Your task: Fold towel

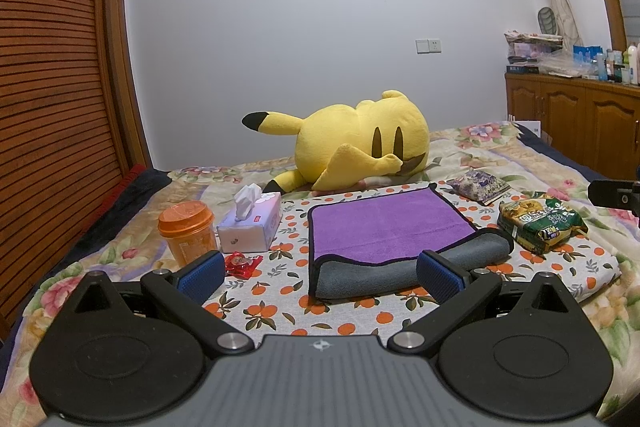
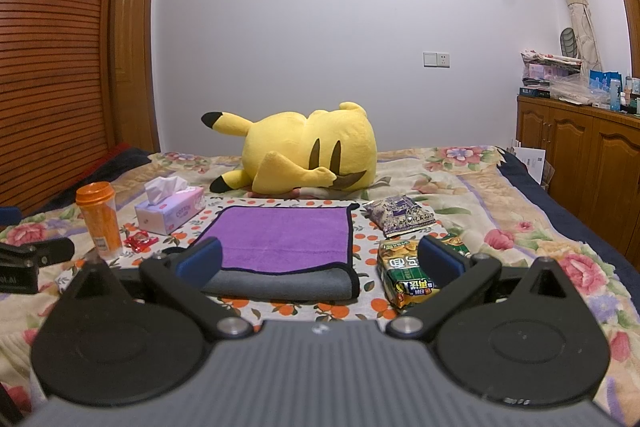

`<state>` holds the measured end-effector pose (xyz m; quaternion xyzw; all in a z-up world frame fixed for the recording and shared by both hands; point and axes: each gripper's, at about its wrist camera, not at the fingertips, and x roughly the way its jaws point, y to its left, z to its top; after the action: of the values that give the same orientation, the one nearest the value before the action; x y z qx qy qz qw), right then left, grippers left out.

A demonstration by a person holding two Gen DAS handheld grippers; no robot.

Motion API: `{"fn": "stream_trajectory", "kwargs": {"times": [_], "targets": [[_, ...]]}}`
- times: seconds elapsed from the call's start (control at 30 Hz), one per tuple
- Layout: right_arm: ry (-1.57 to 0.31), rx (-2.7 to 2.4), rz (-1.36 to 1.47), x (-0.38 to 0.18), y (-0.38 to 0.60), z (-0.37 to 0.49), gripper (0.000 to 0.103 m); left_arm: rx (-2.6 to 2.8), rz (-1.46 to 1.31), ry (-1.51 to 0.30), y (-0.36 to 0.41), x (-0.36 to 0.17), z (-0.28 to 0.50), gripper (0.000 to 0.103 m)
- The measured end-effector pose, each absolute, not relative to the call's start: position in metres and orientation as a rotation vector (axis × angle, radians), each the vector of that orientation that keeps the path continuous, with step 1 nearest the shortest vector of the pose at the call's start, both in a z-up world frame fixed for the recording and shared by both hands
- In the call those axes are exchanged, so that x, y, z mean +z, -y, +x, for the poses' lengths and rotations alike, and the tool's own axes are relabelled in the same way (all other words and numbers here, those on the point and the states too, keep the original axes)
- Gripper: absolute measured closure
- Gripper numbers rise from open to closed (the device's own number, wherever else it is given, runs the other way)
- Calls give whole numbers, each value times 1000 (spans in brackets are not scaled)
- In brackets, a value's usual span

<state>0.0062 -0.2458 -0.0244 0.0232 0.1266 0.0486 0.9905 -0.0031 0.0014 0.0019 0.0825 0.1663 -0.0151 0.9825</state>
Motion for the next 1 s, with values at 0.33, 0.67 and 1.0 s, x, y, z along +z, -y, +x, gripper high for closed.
{"fn": "stream_trajectory", "kwargs": {"times": [0.33,0.67,1.0], "targets": [[-254,98,47,-24,245,6,0,-30,167,-335,-1,2,-3,0],[-254,98,46,-24,245,7,0,-30,168,-335,-1,2,-3,0],[-254,98,47,-24,245,7,0,-30,170,-339,0,0,-1,0]]}}
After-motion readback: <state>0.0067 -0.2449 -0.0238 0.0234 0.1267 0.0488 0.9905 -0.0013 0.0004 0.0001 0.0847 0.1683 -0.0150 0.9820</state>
